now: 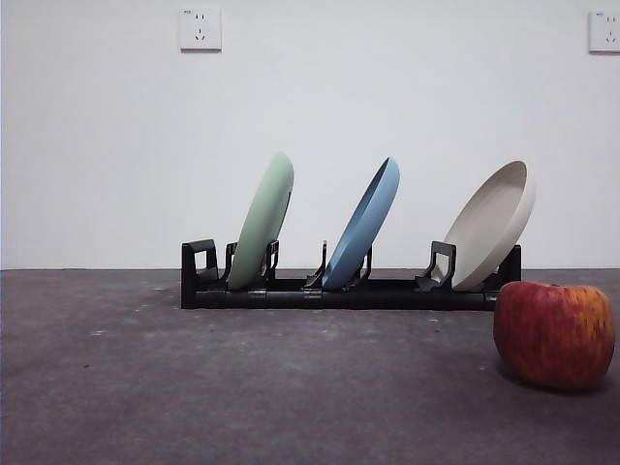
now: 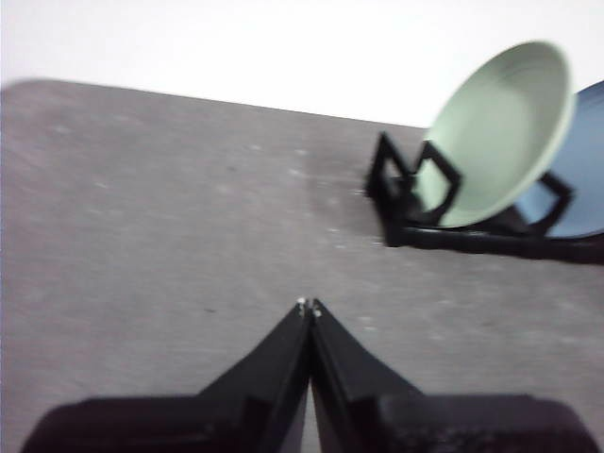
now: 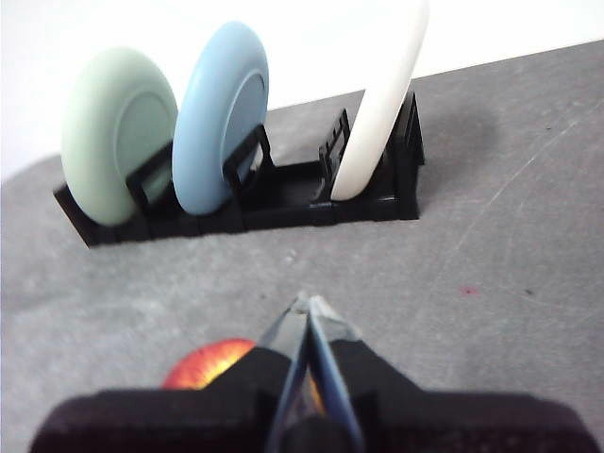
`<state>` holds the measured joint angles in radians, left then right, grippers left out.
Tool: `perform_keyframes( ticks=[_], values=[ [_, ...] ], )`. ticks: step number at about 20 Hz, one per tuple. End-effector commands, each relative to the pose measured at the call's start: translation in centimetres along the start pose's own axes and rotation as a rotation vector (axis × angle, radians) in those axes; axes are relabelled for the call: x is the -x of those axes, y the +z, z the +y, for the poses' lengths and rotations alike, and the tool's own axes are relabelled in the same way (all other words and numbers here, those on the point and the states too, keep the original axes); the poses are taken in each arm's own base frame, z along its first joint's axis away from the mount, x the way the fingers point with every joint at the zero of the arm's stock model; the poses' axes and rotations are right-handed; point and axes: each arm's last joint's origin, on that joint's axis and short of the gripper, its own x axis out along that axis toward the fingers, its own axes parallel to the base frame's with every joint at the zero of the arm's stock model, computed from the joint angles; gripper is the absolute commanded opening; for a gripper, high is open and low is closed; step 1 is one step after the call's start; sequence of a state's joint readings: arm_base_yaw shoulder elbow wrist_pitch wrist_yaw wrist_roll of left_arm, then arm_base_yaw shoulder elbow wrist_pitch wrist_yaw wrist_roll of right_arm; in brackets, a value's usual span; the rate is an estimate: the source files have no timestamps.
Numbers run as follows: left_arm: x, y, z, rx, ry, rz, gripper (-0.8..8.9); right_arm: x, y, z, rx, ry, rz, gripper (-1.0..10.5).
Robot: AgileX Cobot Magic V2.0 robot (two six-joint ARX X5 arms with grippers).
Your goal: Take the green plate from the plate rack,put the plate on the table,take the apple from the table,put the apple in the plate
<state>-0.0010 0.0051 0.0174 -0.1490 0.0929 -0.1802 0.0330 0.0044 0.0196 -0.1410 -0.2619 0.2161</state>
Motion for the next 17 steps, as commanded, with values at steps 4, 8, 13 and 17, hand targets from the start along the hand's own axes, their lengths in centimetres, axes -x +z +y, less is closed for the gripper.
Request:
perform_keyframes(
  ticks=[4, 8, 13, 17],
  values=[
    [0.6, 1.8, -0.6, 0.107, -0.095, -0.035, -0.07, 0.5, 1.6, 0.5, -0.12, 0.018, -0.055, -0.1],
    [1.4, 3.9, -1.2, 0.128, -0.143, -0.058, -0.06, 1.0, 3.7, 1.1, -0.149, 0.032, -0.094, -0.1],
    [2.0, 6.3, -1.8, 0.125, -0.192, -0.029, -0.07, 1.6, 6.5, 1.9, -0.167, 0.032, -0.063, -0.1],
    [2.0, 8.1, -2.4, 0.121, -0.264, 0.051, -0.07, 1.9, 9.0, 2.8, -0.132, 0.088, 0.031, -0.1]
  ],
)
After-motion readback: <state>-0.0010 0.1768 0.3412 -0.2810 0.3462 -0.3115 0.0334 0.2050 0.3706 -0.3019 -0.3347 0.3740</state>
